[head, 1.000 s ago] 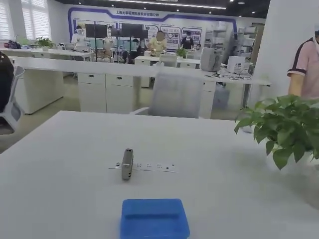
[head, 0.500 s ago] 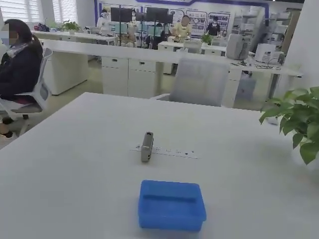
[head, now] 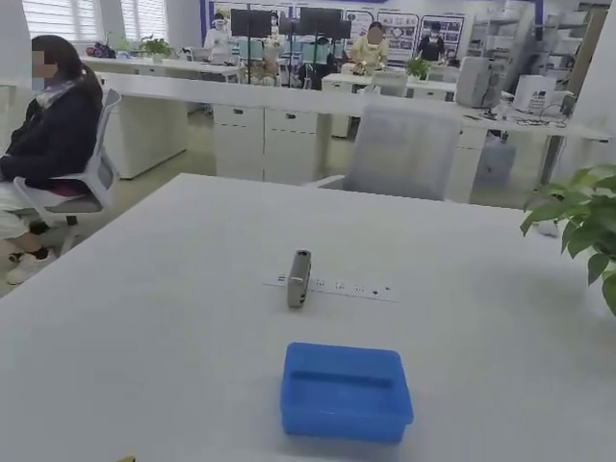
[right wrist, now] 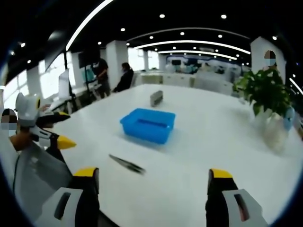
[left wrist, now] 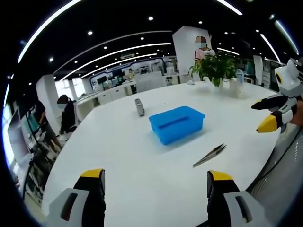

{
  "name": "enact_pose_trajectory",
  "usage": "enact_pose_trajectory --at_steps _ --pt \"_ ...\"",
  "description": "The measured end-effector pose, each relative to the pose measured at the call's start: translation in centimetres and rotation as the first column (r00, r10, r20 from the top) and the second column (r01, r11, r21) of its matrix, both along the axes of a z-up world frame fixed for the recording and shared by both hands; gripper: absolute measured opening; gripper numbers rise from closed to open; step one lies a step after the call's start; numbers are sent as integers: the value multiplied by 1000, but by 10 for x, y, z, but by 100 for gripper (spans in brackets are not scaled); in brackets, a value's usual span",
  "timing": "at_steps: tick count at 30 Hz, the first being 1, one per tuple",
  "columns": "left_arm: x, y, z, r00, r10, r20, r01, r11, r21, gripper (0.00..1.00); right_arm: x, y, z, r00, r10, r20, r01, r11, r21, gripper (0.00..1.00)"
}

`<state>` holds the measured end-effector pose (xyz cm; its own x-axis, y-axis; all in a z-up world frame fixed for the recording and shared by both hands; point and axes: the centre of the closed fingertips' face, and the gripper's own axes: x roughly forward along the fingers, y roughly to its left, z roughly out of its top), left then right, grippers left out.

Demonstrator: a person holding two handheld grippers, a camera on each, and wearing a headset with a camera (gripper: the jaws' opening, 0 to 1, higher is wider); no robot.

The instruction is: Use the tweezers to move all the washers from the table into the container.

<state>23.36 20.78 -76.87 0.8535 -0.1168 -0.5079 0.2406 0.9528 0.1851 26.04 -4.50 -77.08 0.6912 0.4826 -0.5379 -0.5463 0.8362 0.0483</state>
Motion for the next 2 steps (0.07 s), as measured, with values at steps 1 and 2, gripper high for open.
enact_pose_trajectory --at_steps 1,2 --pt "0 0 0 1000 0 0 0 1000 0 91 -1 1 0 1000 4 -1 -4 1000 -6 93" --pt "0 0 0 1000 0 0 0 1000 0 91 -1 2 -1 1000 9 -2 -9 1000 -9 92"
